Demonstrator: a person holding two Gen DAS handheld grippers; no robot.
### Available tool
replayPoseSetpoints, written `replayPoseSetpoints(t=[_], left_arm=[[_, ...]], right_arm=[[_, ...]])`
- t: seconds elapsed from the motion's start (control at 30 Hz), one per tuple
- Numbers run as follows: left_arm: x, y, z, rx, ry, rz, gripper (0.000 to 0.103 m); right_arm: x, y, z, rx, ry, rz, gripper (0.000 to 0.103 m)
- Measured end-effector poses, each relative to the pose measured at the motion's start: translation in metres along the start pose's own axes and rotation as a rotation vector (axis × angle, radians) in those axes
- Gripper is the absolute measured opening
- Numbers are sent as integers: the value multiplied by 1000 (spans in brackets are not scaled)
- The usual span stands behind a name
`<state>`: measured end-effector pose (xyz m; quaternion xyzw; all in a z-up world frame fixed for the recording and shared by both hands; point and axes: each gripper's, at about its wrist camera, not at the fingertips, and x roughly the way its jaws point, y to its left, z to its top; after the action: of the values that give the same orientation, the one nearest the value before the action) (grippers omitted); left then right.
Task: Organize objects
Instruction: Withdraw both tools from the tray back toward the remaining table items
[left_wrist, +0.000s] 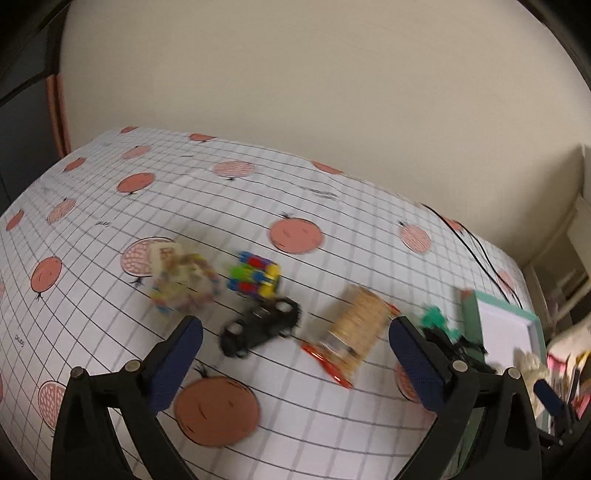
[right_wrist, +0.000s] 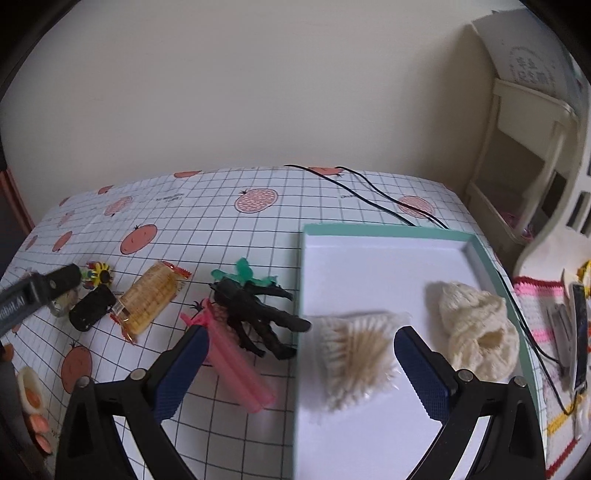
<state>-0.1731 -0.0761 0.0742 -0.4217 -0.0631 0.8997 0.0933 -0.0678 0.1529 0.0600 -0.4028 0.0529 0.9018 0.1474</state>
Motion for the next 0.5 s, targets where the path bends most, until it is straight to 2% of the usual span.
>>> replayPoseSetpoints(t=[0.2,0.4,0.5], left_arm=[[4,26,10,-6,-4,39,101],[1,57,17,-70,-12,45,101],[3,74,22,-135,-8,30,101]], right_arm=[[2,10,11,-44,-12,12,102],[2,10,12,-28,-12,30,102],[2,14,12,-47,-17,36,102]])
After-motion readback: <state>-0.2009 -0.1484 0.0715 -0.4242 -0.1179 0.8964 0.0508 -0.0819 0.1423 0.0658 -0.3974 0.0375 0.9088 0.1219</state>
